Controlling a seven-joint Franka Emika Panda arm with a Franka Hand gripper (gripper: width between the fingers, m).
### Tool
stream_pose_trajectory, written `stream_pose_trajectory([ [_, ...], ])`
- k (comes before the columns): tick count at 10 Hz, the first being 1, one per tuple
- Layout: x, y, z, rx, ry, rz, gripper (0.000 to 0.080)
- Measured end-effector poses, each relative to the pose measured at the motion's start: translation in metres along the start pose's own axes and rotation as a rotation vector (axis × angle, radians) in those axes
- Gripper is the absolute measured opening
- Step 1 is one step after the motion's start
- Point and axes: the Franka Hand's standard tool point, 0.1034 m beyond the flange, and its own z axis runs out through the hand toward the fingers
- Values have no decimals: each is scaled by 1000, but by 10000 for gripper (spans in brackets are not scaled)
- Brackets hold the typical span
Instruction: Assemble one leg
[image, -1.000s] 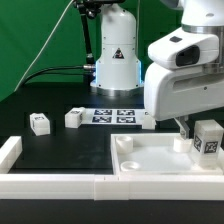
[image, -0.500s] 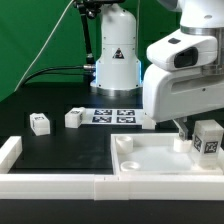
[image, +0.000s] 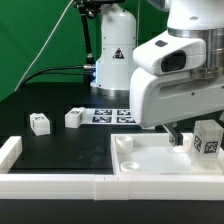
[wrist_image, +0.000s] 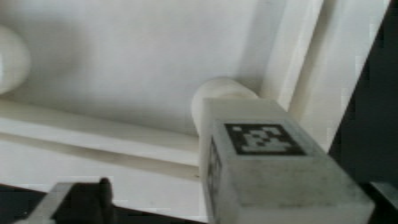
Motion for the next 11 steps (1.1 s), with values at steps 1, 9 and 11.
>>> stream_pose_trajectory([
  [1, 0, 0, 0, 0, 0, -2, 523],
  [9, -1, 1, 1, 11, 1, 285, 291],
  [11, 0, -5, 2, 10, -3, 563, 291],
])
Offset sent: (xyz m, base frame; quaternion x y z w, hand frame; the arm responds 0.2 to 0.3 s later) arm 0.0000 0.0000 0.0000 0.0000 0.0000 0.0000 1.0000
